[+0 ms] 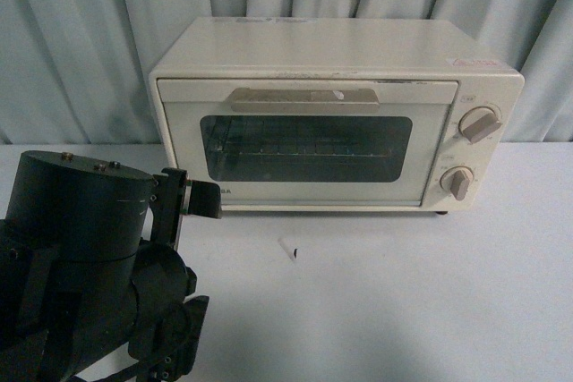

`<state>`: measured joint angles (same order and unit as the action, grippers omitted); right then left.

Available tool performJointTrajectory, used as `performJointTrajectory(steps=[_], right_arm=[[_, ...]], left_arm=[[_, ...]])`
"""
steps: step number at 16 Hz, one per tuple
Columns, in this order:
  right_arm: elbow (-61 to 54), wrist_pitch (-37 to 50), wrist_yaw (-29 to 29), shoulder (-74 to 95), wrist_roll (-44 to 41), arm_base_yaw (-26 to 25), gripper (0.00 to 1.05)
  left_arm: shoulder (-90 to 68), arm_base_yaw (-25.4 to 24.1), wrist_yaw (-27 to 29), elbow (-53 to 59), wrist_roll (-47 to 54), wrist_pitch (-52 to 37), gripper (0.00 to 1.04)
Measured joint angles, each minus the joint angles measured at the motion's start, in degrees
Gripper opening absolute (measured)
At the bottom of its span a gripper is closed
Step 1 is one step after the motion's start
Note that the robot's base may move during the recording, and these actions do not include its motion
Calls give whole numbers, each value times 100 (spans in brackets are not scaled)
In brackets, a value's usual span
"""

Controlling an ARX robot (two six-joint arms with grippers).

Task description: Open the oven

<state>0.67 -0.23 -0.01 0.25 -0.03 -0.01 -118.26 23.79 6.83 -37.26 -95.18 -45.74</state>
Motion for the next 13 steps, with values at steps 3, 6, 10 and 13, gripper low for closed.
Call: performJointTrajectory(steps=[3,6,10,13], right_arm=[[0,-9,4,2,0,0,98],[428,-922,1510,850,509,601,98],[863,2312,3425,5010,195,691,96],[3318,4507,3099,8942,-933,2527,2]], left_arm=[[0,0,2,0,0,0,98],[0,-7,2,0,0,2,98],[-9,11,-11,9,0,2,98],[-11,0,-15,9,0,2,98]])
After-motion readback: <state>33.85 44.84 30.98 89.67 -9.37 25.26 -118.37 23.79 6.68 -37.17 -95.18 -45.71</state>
